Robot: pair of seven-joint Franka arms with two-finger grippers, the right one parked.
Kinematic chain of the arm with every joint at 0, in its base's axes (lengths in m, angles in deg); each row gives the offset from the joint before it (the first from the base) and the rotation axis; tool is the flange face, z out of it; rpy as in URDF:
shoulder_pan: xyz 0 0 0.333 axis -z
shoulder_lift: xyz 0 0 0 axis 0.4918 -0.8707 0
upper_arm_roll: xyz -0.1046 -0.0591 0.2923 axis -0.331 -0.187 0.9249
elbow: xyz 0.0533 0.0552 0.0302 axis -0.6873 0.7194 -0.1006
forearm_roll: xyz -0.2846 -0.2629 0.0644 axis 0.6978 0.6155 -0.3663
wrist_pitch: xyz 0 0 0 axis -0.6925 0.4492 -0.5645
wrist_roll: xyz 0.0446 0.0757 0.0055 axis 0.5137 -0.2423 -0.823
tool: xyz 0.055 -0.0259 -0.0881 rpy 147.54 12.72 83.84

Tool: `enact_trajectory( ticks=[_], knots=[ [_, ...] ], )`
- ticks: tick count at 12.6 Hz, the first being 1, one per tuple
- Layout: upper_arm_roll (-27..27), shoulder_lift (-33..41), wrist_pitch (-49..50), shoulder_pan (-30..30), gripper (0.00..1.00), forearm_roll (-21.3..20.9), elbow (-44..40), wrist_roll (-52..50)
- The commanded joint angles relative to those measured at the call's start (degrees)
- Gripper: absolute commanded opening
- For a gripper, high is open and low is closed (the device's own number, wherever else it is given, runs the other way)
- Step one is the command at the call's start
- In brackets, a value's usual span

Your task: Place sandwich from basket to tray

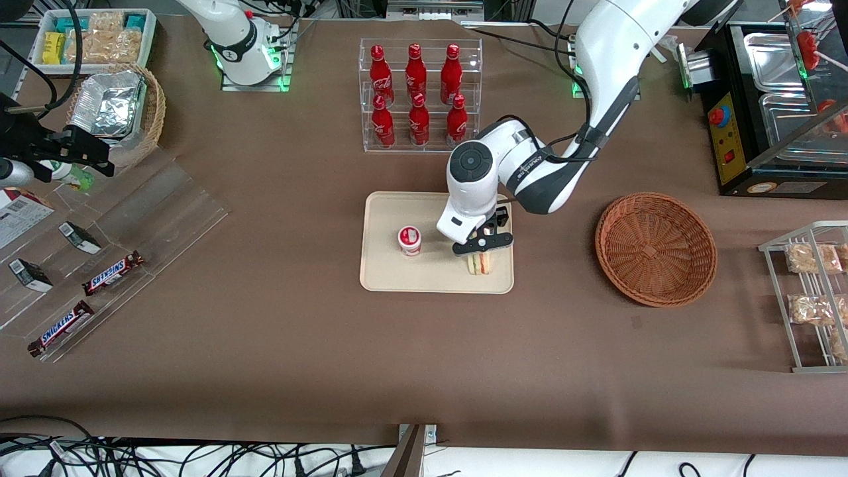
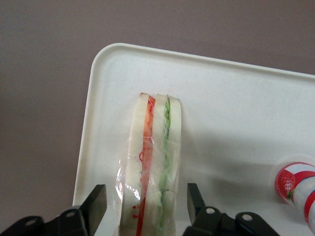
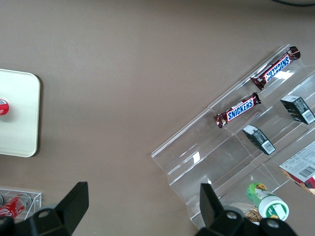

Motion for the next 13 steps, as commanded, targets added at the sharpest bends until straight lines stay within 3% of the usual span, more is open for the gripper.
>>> enact_trajectory(
  ticks=[1, 7, 13],
  knots=[
    [-0.41, 3.51, 4.87, -1.78, 1.00, -0.86, -1.30, -0.21],
    [-1.20, 9.59, 18.49, -8.20, 1.00, 5.12, -7.70, 7.33],
    [-1.03, 12.30, 31.43, -17.95, 1.00, 11.70, -15.98, 28.93]
  ],
)
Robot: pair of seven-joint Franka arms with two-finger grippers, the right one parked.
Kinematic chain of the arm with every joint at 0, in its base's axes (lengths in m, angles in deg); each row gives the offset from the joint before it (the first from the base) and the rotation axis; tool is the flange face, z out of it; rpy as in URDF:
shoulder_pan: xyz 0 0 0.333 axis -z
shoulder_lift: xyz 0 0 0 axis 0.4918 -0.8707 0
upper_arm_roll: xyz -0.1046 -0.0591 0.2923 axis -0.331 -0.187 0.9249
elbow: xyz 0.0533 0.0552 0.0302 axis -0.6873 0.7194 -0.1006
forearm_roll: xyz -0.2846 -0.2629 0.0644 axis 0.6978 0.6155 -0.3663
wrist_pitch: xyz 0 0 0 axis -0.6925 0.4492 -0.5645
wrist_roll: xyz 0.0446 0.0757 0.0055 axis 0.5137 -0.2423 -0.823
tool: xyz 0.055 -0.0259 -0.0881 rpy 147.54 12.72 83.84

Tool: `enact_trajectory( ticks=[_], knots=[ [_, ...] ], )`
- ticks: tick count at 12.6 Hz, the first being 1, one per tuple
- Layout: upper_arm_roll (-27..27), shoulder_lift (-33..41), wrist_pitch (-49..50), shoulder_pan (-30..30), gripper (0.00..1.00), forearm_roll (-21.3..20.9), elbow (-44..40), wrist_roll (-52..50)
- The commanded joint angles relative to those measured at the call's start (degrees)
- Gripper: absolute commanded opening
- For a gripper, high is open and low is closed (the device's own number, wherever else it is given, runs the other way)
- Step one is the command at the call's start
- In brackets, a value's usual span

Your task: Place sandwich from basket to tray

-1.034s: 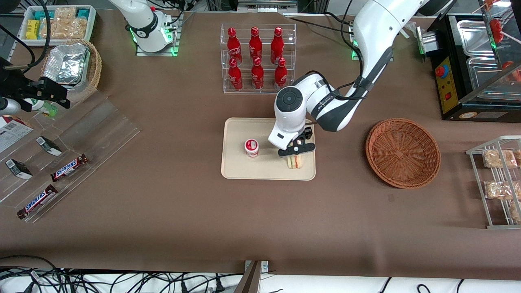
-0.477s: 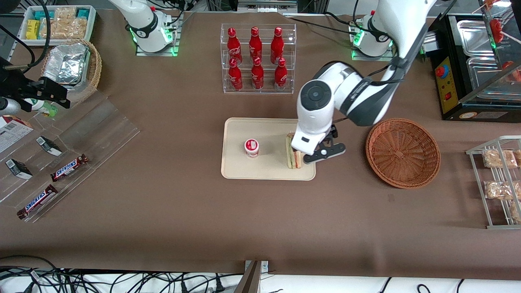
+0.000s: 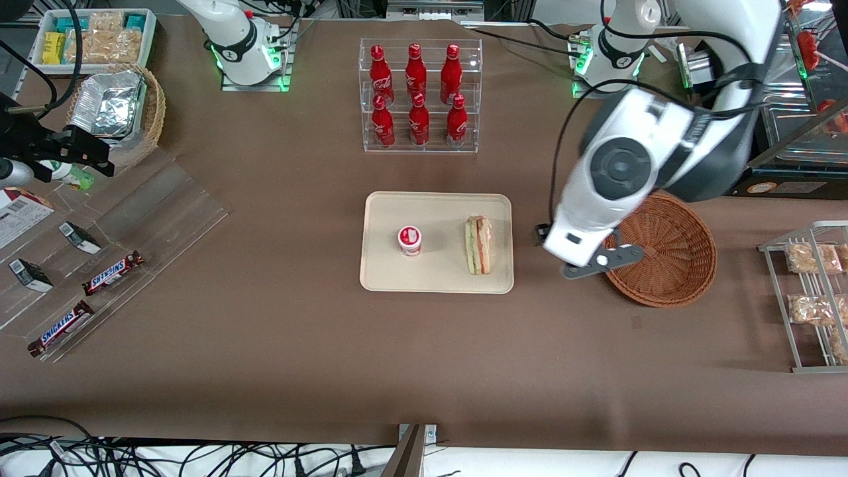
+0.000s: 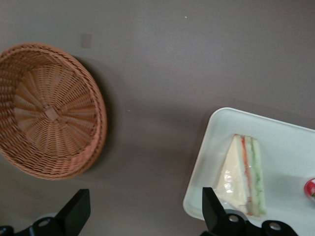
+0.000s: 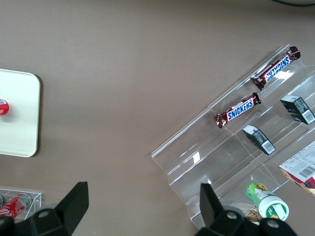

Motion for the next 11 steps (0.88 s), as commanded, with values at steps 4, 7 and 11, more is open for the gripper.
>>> enact_trajectory(
  ticks=[4, 7, 11],
  knots=[
    [3.26, 2.51, 9.70, -5.13, 1.00, 4.27, -5.55, 22.54],
    [8.72, 2.51, 10.07, -5.13, 1.00, 8.40, -6.61, 30.99],
    [13.39, 2.33, 9.89, -5.13, 1.00, 13.68, -6.70, 34.96]
  ],
)
